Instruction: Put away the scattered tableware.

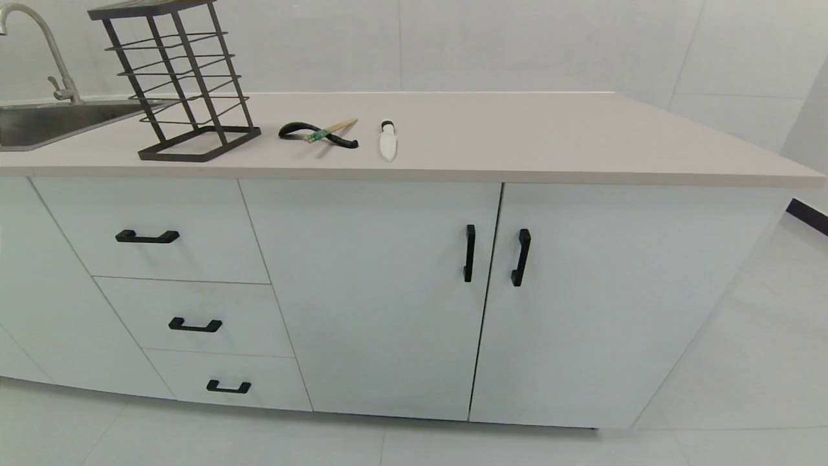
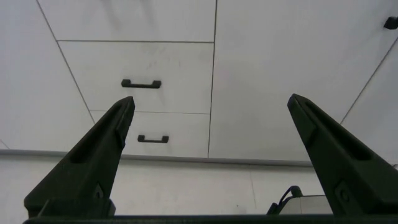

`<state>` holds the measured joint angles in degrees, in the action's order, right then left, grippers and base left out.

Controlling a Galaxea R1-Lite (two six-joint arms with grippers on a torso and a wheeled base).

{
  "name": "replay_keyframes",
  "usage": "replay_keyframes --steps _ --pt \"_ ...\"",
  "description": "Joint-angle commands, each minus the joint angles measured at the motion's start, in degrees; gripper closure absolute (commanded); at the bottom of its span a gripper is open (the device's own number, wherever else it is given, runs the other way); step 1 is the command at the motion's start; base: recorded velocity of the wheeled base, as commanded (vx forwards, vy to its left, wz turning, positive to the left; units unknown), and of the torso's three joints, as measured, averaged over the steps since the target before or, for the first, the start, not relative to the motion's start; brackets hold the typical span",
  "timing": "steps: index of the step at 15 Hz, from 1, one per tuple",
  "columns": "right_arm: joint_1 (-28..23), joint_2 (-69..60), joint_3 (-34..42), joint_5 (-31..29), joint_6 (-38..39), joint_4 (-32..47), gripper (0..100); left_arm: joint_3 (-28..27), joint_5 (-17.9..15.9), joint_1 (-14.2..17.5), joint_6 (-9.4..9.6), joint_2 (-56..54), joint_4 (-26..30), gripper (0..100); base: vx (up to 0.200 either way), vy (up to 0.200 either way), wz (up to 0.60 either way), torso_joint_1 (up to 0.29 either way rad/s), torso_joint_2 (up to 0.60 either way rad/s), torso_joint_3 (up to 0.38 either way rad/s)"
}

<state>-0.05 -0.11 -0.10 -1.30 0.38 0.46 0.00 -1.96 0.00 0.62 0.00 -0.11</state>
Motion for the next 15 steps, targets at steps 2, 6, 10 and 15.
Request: replay_keyframes --steps 2,6,10,15 --pt "-0.04 0.11 0.01 -0.01 -0.03 -0.02 100 0.0 0.03 -0.09 -0.01 0.0 0.02 0 0.0 0.0 0.6 0.002 0.0 0.002" --pt "-0.04 0.11 0.01 -0.01 -0.03 -0.02 100 0.0 0.03 0.0 -0.01 0.0 0.02 0 0.0 0.0 0.6 0.002 0.0 0.001" --pt "-0.04 0.11 0.01 -0.01 0.15 -0.02 100 0.0 0.03 0.0 -0.01 0.0 0.02 0 0.0 0.1 0.0 0.001 0.0 0.0" --pt "-0.04 0.11 0.01 -0.01 0.15 -0.02 100 0.0 0.03 0.0 -0.01 0.0 0.02 0 0.0 0.2 0.0 0.003 0.0 0.001"
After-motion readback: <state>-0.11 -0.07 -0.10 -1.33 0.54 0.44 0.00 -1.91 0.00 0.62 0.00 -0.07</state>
